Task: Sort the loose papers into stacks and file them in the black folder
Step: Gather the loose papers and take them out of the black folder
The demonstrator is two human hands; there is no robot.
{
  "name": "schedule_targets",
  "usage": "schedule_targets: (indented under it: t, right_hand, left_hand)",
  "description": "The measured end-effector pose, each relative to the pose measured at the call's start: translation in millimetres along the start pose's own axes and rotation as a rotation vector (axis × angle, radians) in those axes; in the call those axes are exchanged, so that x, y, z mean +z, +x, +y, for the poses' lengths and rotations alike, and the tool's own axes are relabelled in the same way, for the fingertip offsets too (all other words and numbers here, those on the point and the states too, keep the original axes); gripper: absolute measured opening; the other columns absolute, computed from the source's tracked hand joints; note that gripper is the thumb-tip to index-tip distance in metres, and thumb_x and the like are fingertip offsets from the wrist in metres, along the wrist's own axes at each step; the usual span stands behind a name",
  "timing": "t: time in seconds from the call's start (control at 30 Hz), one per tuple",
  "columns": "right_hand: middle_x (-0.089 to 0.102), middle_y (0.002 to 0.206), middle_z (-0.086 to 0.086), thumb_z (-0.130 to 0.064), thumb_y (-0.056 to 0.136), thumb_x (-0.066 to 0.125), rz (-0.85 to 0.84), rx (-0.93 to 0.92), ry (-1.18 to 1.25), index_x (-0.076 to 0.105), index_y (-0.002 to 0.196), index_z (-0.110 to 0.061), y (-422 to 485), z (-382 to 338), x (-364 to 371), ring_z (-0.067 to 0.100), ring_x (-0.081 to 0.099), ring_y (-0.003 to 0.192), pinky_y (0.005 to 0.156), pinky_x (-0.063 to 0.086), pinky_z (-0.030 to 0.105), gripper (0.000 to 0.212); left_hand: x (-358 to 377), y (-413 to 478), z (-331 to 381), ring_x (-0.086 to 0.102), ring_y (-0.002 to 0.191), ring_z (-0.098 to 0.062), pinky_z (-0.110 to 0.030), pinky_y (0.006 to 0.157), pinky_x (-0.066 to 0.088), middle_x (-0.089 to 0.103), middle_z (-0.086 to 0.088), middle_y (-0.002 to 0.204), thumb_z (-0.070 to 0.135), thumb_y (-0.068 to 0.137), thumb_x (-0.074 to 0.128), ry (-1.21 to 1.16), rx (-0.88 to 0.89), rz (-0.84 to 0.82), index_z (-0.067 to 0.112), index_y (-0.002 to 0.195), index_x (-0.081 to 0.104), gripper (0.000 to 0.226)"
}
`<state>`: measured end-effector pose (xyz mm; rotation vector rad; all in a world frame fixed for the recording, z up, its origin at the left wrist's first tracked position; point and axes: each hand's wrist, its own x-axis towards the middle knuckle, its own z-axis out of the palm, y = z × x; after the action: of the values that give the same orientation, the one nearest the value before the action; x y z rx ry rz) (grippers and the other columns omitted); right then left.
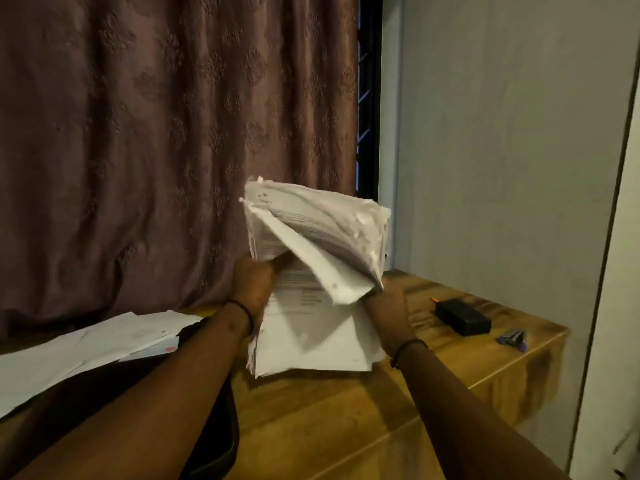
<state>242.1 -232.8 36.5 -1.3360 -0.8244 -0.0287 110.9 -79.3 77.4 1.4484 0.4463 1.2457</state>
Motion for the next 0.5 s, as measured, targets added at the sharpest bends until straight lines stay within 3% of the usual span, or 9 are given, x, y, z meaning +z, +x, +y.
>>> schedule_targets:
  t: [0.07, 0.13, 0.2, 0.37, 0.5]
  right_hand:
    - [0.072, 0.078, -0.006, -0.028, 0.083, 0.078, -0.029, 0.137, 0.023, 0.069, 0.087, -0.022, -15, 27, 2, -0.001, 0.068, 0.071, 0.063, 0.054, 0.019, 0.012]
    - [0.076, 0.092, -0.002, -0.031, 0.082, 0.079, -0.047, 0.236, 0.07, 0.072, 0.1, -0.019, -32, 51, 5, 0.015, 0.074, 0.085, 0.075, 0.061, 0.036, 0.022]
    - [0.077, 0.091, -0.004, -0.032, 0.084, 0.075, -0.041, 0.236, -0.013, 0.072, 0.1, -0.02, -41, 59, 6, 0.017, 0.074, 0.082, 0.075, 0.061, 0.044, 0.02]
    - [0.074, 0.092, -0.007, -0.037, 0.089, 0.069, -0.121, 0.185, -0.192, 0.07, 0.103, -0.022, -22, 23, 19, 0.014, 0.072, 0.085, 0.076, 0.059, 0.034, 0.021]
    - [0.07, 0.109, -0.002, -0.032, 0.093, 0.064, -0.212, 0.152, -0.194, 0.062, 0.108, -0.027, -18, -12, 64, 0.022, 0.067, 0.099, 0.091, 0.054, 0.043, 0.016]
  left_hand:
    - [-3, -8, -19, 0.068, 0.1, -0.022, -0.041, 0.094, 0.053, 0.07, -0.006, 0.114, 0.027, 0.069, 0.088, 0.008, -0.108, -0.047, 0.015, 0.118, 0.065, 0.055]
    - [-8, -21, -42, 0.067, 0.103, -0.032, -0.051, 0.095, 0.052, 0.068, -0.017, 0.119, 0.007, 0.078, 0.079, 0.006, -0.238, -0.113, 0.004, 0.116, 0.066, 0.041]
    - [-14, -30, -53, 0.066, 0.105, -0.035, -0.051, 0.096, 0.051, 0.065, -0.022, 0.12, -0.003, 0.082, 0.072, 0.06, -0.281, -0.133, -0.004, 0.116, 0.065, 0.034]
    - [-31, -20, -20, 0.065, 0.106, -0.031, -0.043, 0.096, 0.052, 0.066, -0.013, 0.116, 0.0, 0.087, 0.067, 0.118, -0.198, -0.092, -0.005, 0.117, 0.064, 0.03]
    - [-84, 0, 14, 0.066, 0.104, -0.031, -0.045, 0.095, 0.053, 0.067, -0.016, 0.119, -0.001, 0.083, 0.07, 0.204, -0.183, -0.053, -0.001, 0.117, 0.065, 0.034]
